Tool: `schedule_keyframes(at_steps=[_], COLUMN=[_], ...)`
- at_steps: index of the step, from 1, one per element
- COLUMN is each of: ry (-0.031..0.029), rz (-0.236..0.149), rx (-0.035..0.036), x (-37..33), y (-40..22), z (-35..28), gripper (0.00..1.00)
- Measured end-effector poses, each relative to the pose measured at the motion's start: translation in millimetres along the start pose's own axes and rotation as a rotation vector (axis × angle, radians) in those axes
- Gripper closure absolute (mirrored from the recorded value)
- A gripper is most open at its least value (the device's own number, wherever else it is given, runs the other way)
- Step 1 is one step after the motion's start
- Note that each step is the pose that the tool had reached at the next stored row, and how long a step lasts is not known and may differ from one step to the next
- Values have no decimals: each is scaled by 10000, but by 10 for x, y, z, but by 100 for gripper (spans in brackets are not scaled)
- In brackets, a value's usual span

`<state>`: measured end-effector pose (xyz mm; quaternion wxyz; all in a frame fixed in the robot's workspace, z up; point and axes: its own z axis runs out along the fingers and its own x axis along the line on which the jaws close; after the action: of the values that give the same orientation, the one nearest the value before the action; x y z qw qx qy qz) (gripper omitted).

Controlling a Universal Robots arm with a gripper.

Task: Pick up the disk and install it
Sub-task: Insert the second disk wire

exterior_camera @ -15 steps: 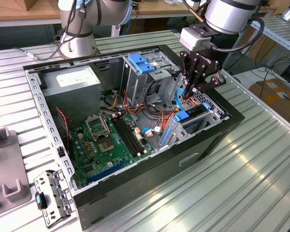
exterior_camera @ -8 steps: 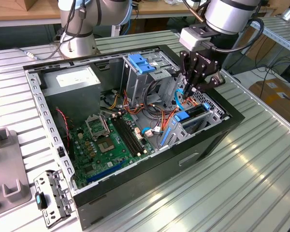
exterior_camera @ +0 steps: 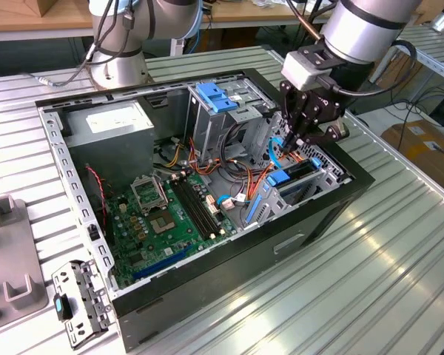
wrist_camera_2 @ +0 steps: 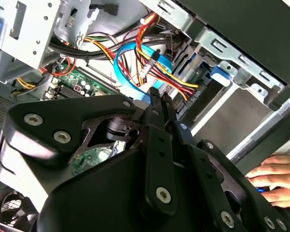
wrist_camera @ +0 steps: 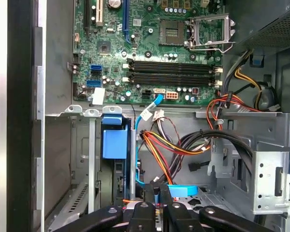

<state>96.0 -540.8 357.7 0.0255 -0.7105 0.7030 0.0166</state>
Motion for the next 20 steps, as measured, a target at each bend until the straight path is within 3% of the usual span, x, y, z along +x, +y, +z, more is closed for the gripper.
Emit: schedule_keyframes(at_steps=[1, 3, 5, 20], ry=[-33, -46, -48, -46], rz=[-19, -36, -51, -17], rx=[59, 155, 200, 220], x=[30, 51, 79, 274], y=[8, 15, 24, 36], z=[-2, -3, -1, 54], gripper=[84, 84, 84, 84])
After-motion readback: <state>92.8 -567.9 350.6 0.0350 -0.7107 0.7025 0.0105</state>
